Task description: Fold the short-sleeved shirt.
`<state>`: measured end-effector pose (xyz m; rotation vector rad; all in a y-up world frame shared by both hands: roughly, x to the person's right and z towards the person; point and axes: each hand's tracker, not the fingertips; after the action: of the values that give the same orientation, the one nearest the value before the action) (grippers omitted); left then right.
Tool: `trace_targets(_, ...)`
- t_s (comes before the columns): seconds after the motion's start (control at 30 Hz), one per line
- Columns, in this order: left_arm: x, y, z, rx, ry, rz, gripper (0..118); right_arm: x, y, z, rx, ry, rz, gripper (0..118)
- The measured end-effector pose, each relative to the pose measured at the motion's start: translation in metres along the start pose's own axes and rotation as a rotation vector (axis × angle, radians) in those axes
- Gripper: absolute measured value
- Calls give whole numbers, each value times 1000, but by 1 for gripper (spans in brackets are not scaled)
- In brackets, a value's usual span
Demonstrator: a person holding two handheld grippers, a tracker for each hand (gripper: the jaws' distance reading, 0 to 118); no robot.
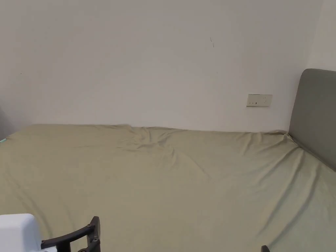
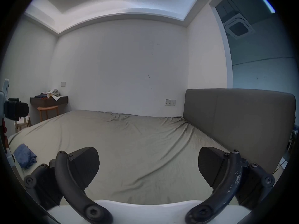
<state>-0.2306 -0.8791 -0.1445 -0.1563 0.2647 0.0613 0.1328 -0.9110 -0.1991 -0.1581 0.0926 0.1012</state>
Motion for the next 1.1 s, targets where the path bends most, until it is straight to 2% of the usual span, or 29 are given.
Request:
trace_targets(0.2, -4, 9, 5, 0, 29, 5, 118, 6, 3, -3, -9, 10, -51, 118)
trace_targets(0.3, -6, 14, 6, -36, -17, 49, 118, 6, 2, -5, -15, 2, -41, 118)
trace_targets(0.4, -4, 13, 7, -31, 4, 64, 118, 5, 2, -6, -21, -4, -31, 118)
trace_targets(0.67, 4, 8, 1, -74, 12, -37, 118, 2, 0, -10, -42, 8, -27, 118)
trace_targets(0.9, 2, 5, -8, -123, 27, 1, 118, 1, -1, -13, -63, 17, -20, 118)
trace_targets(1.1, 10, 2, -7, -113, 22, -45, 118, 0, 0, -13, -58, 33, -22, 118)
